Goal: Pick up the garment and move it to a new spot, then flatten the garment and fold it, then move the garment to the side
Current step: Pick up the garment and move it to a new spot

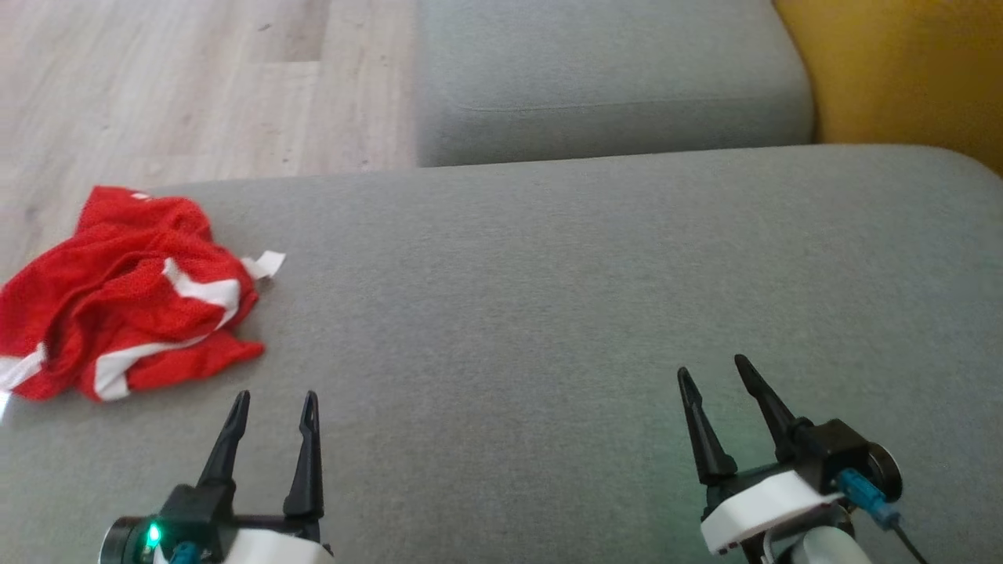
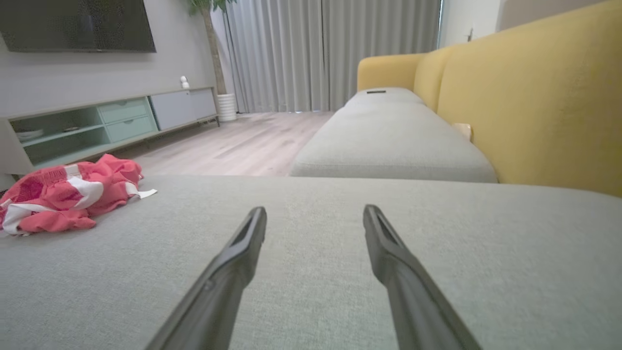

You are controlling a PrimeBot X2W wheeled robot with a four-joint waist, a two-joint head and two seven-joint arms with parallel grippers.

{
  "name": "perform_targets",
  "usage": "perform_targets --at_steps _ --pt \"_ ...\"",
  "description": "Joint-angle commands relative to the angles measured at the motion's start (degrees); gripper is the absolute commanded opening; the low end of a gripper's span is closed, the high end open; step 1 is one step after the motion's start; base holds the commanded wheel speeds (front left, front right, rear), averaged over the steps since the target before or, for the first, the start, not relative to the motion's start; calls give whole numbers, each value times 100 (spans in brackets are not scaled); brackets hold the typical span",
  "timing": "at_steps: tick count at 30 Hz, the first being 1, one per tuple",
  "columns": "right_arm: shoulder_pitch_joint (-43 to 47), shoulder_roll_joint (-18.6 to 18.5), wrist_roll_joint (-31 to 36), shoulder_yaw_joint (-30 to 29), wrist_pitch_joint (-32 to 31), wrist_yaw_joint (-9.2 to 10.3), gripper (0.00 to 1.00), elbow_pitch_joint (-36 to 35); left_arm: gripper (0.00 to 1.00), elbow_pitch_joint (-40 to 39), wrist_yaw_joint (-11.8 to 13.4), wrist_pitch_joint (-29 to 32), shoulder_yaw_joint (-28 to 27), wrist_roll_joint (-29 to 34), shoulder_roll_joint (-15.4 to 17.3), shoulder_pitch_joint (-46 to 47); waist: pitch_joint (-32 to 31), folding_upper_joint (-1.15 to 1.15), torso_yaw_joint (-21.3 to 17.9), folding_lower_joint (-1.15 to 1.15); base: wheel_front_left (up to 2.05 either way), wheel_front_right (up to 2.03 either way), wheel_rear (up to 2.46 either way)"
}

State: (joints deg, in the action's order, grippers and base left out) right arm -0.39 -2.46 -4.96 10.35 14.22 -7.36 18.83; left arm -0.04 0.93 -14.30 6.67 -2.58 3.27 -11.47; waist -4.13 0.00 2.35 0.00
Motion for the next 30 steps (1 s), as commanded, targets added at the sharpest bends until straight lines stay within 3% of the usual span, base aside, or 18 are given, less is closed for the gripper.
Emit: perform_targets --at_steps 1,17,30 --pt "-123 -42 14 123 78 -13 100 -168 100 -190 -6 -70 -183 56 -35 171 -35 0 219 0 0 0 0" --pt "15 -42 -188 192 78 -13 100 -191 100 -214 -158 -70 -575 53 49 -4 -171 0 1464 0 0 0 0" --pt "65 -42 -243 152 78 -13 100 -177 100 -232 -230 -70 -710 97 42 -104 -130 0 2080 0 0 0 0"
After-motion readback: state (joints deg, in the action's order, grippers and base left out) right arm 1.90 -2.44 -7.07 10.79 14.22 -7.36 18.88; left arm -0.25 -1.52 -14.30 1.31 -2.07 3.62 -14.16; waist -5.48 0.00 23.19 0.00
